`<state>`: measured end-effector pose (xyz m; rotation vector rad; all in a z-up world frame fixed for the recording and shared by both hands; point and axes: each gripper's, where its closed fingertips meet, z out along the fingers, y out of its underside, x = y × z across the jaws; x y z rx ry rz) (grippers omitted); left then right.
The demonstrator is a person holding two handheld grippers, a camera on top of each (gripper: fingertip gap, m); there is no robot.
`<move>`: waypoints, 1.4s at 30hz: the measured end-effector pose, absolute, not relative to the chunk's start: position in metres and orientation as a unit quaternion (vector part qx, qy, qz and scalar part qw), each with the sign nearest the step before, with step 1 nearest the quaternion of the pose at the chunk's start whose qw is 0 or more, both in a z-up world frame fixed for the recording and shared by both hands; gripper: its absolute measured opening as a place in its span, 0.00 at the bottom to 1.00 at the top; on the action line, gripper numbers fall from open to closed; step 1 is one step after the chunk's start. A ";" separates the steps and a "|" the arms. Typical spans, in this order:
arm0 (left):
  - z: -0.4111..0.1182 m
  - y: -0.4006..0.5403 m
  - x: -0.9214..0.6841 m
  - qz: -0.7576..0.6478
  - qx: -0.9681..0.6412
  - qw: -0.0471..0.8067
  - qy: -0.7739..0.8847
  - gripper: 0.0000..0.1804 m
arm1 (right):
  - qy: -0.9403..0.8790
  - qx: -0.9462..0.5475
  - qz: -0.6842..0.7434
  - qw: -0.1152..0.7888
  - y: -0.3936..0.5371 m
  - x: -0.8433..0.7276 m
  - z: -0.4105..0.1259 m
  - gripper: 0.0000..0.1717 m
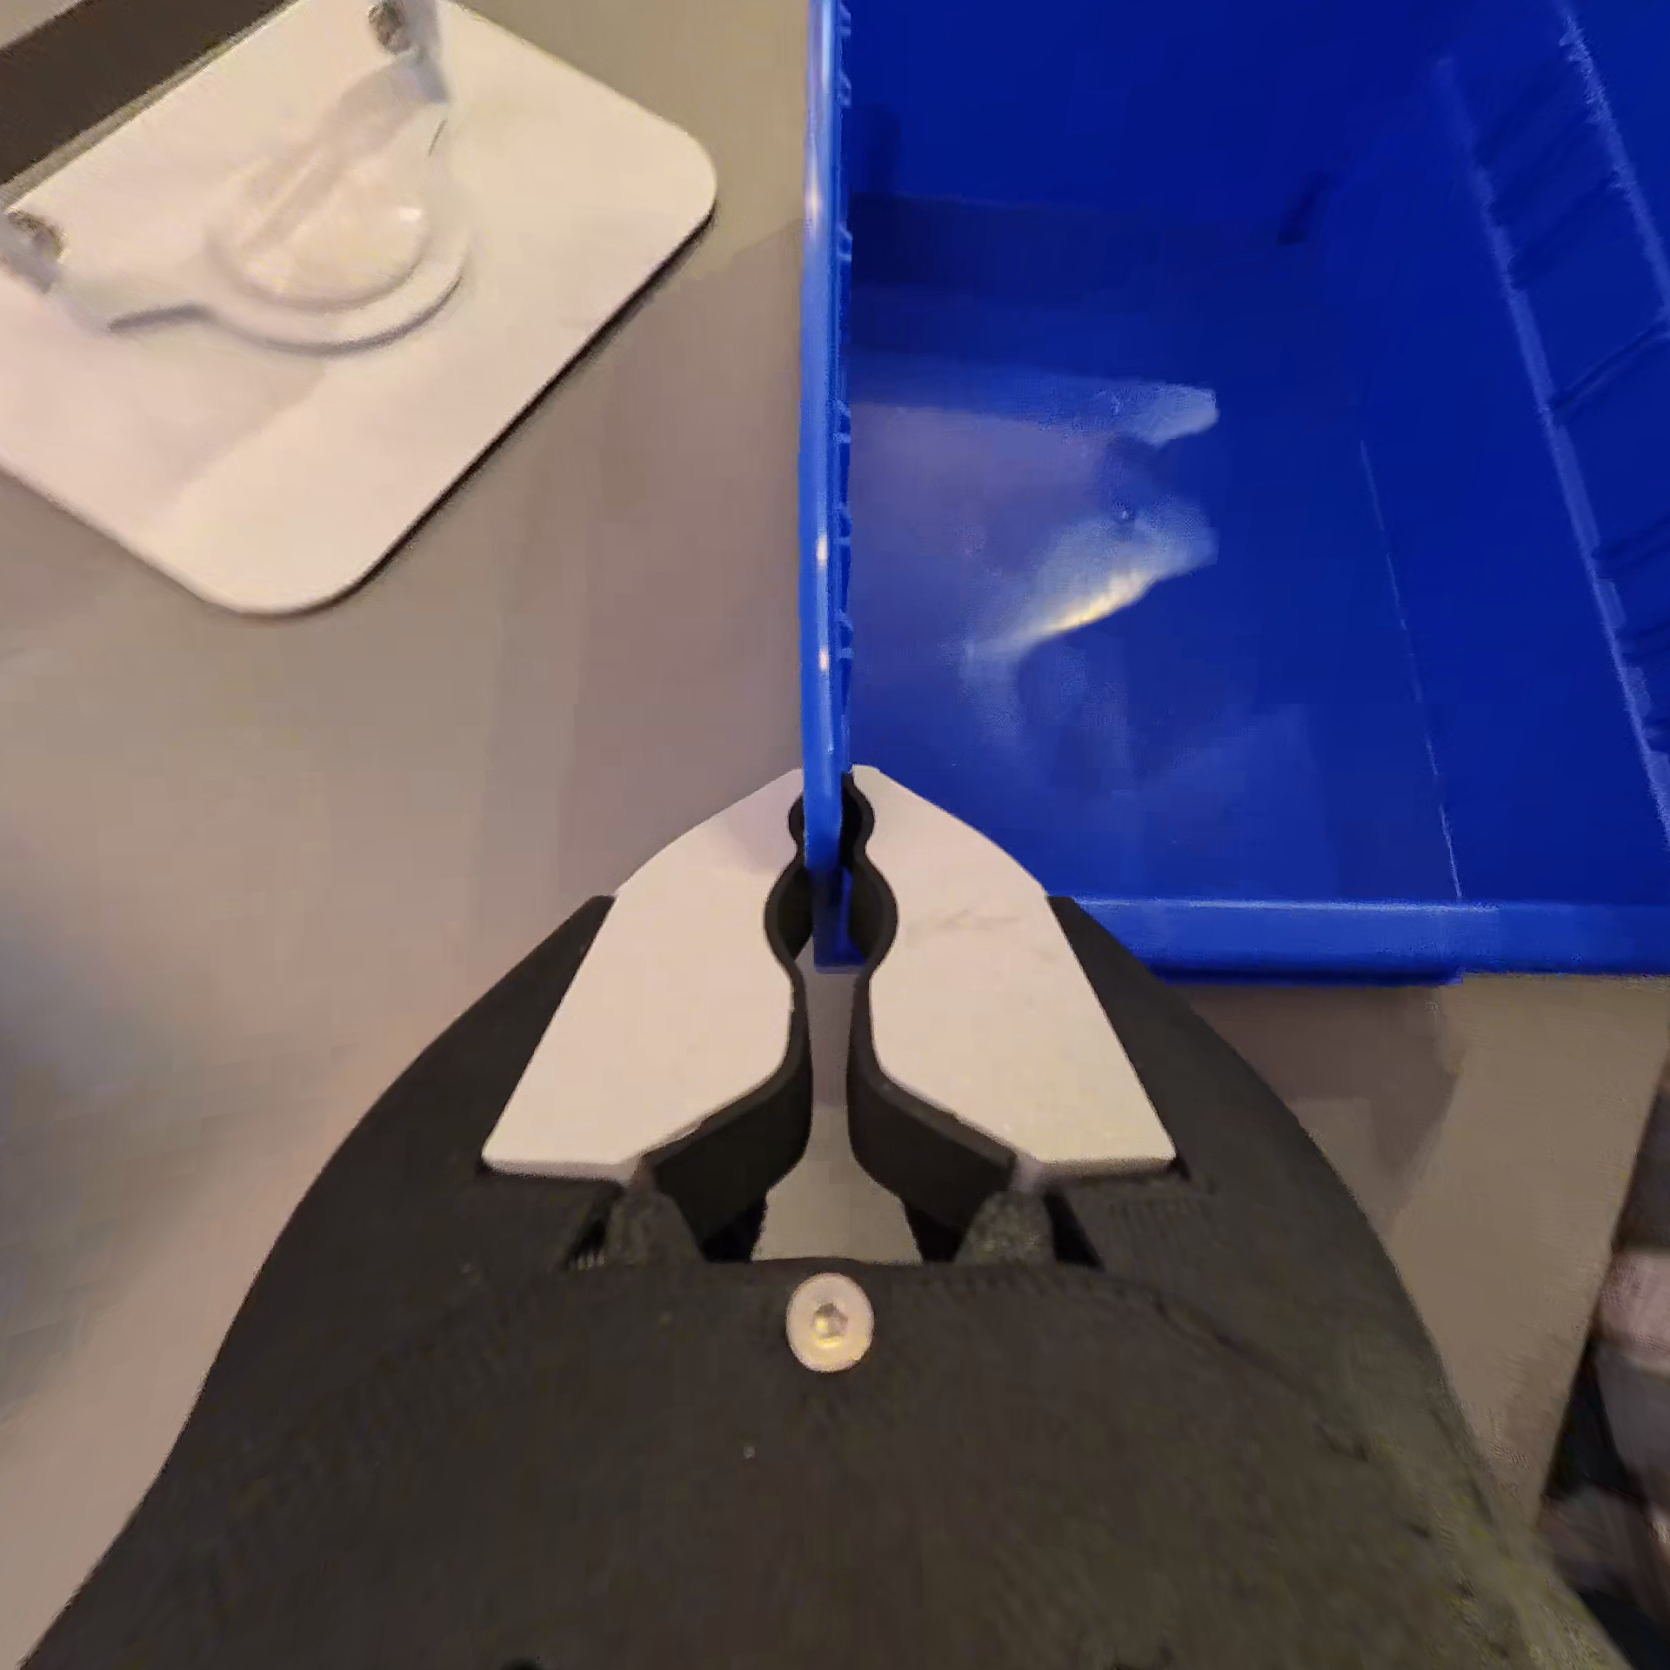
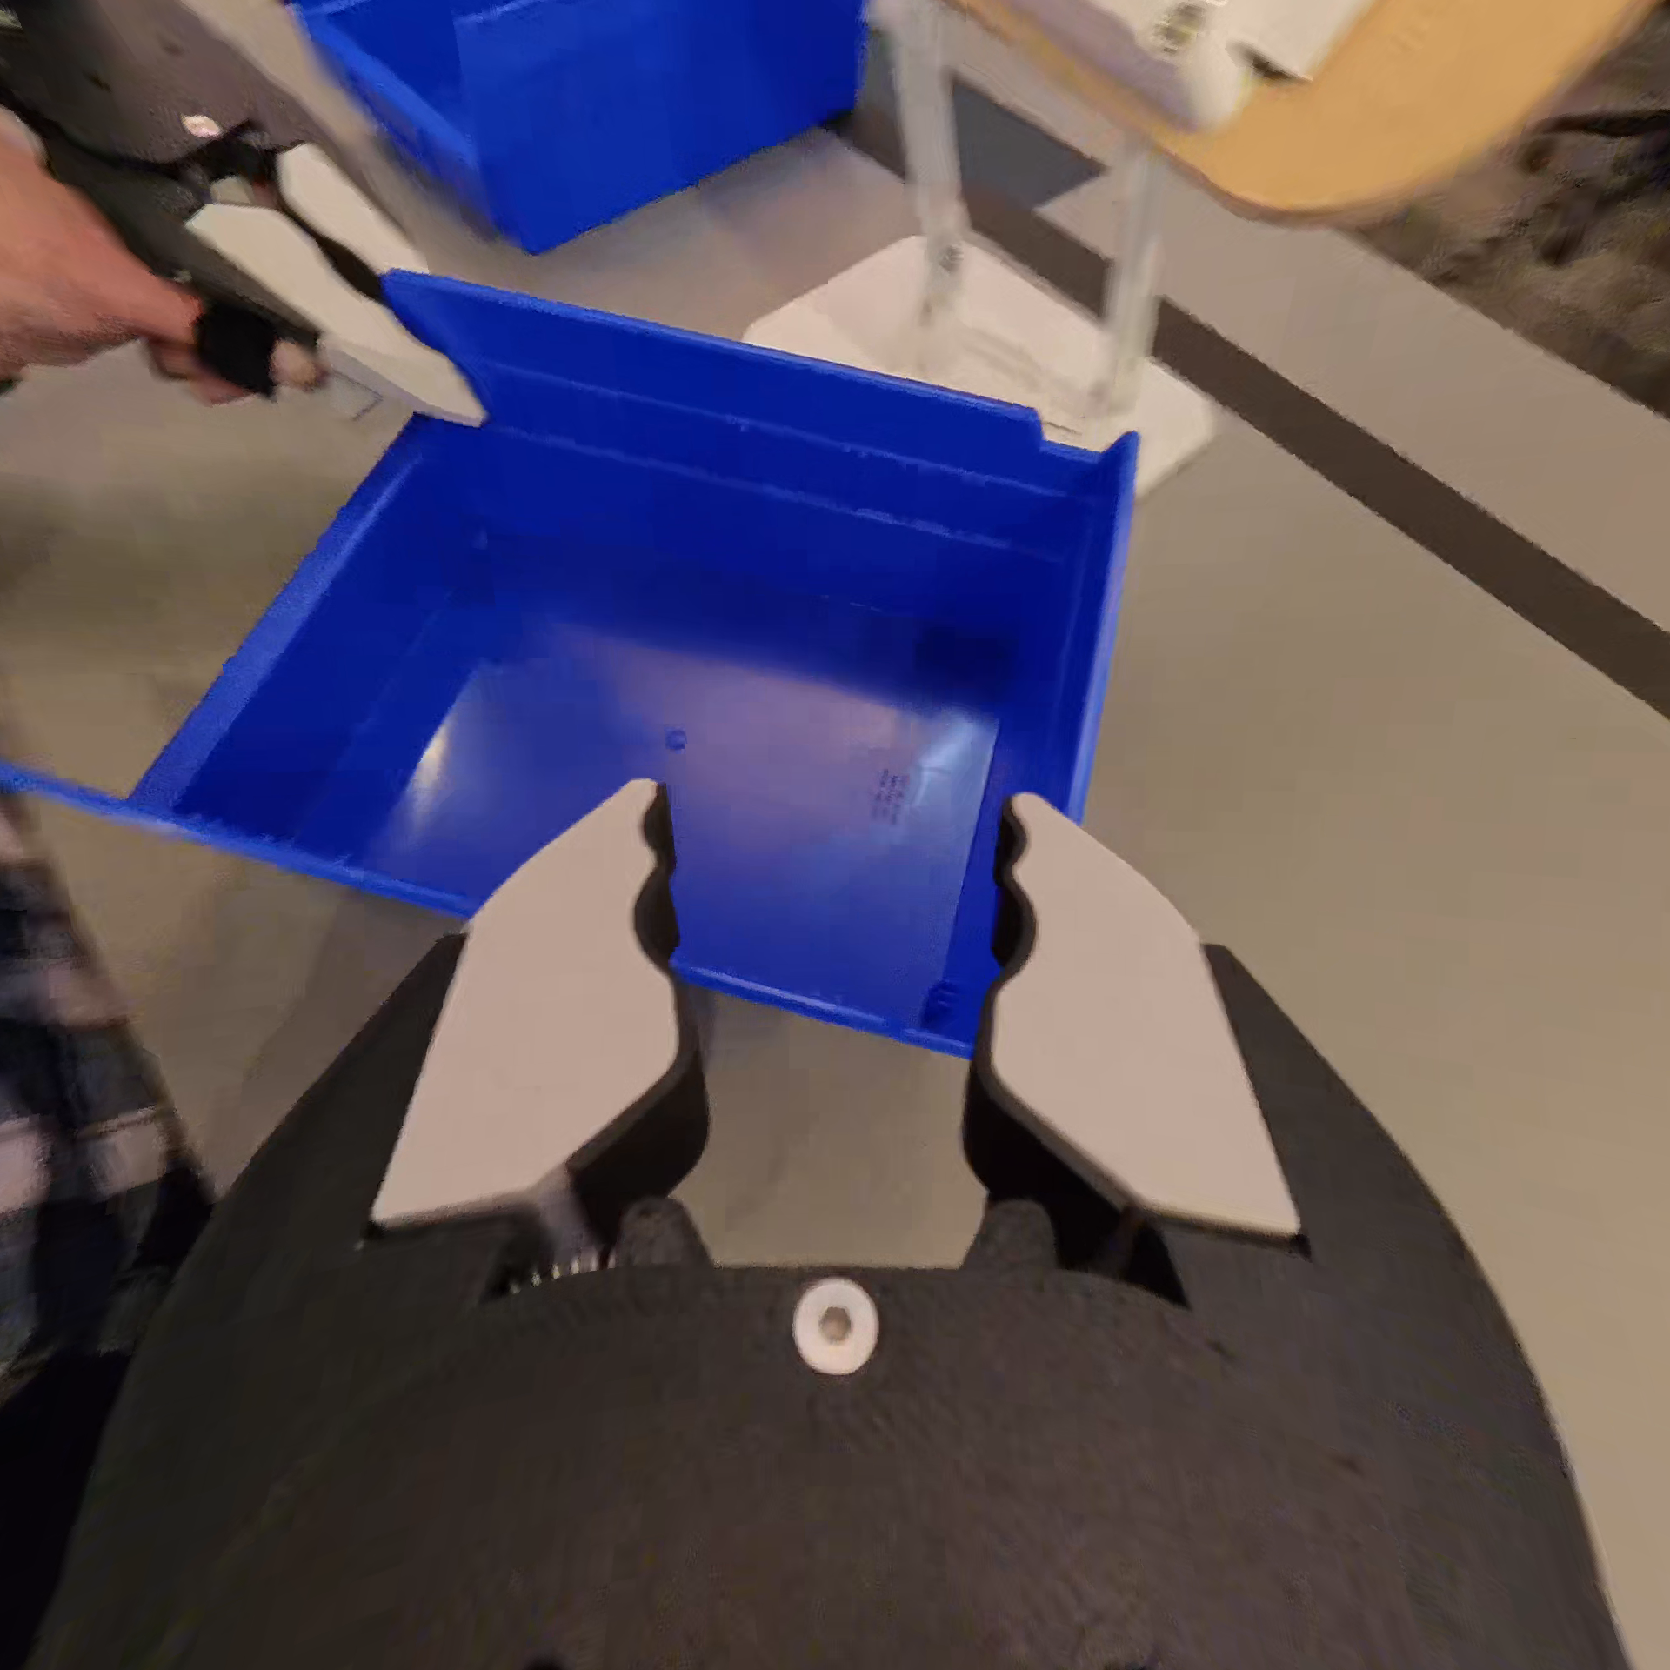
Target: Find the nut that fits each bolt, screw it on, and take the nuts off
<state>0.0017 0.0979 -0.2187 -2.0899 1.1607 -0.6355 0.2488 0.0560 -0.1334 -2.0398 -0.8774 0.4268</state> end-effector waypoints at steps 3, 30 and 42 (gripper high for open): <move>-0.218 0.113 0.039 -0.244 -0.795 0.337 0.441 0.01 | -0.260 -0.825 0.095 0.492 0.066 0.287 -0.134 0.53; -0.231 0.119 0.222 -0.279 -0.807 0.321 0.411 0.17 | -0.181 -0.880 0.184 0.399 0.173 0.428 -0.179 0.13; -0.229 0.173 0.308 -0.321 -0.828 0.323 0.327 0.27 | -0.243 -0.886 0.179 0.352 0.292 0.486 -0.178 0.07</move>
